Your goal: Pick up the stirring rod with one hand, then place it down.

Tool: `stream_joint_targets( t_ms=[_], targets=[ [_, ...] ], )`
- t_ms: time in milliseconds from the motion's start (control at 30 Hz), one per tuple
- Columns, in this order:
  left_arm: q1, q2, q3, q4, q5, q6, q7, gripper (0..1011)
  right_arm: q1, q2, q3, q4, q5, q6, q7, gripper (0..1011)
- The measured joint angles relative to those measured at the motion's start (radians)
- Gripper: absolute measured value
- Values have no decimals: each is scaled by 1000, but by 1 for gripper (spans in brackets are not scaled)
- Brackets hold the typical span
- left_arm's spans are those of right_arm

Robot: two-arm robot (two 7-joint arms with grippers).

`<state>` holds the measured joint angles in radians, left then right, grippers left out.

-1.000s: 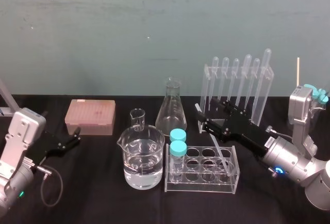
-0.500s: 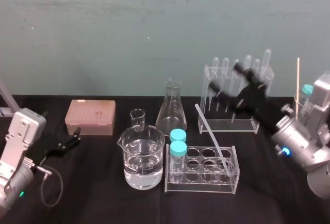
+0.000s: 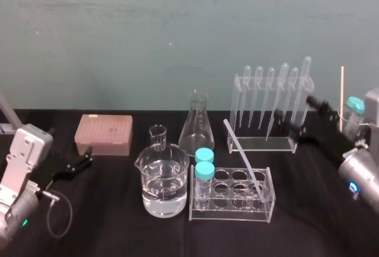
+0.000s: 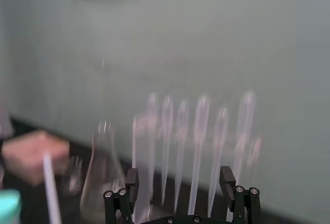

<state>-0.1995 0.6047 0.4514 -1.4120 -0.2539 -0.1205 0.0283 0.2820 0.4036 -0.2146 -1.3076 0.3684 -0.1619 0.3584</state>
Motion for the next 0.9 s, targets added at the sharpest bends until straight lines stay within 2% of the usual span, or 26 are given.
stream_joint_targets(
  t_ms=[133, 233, 900],
  targets=[
    [0, 0, 0, 0, 0, 0, 0, 1000, -21, 17, -17, -12, -18, 97, 10, 1000],
    [0, 0, 0, 0, 0, 0, 0, 1000, -20, 16, -23, -10, -30, 114, 12, 1000],
    [0, 0, 0, 0, 0, 0, 0, 1000, -14, 12, -26, -3, -33, 113, 17, 1000]
  ],
)
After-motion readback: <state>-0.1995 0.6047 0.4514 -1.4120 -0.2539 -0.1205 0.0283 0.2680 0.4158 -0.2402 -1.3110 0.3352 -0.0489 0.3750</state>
